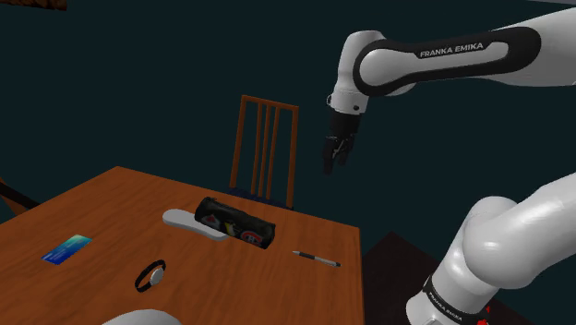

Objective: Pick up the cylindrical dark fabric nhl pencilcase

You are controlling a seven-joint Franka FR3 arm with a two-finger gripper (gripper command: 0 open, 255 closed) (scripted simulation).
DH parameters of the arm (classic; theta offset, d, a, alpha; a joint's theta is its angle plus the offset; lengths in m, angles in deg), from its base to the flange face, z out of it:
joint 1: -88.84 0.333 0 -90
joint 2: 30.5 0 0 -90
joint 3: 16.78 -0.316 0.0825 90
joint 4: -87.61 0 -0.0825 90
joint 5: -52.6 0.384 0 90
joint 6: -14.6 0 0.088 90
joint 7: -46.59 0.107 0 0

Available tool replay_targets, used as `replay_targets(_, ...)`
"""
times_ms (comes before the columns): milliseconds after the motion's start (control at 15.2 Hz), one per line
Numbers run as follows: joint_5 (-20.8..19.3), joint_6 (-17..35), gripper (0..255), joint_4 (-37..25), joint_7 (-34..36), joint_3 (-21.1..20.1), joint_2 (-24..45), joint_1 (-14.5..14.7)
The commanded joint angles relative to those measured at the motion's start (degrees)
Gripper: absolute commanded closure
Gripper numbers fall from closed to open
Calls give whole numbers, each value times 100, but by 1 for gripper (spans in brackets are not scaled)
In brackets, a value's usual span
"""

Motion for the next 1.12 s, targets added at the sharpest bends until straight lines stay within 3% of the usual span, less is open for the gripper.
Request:
replay_targets(0,117,304,0,-53,-80,-61,292,104)
replay_targets(1056,797,2191,0,-1365,-660,-705,3003,867)
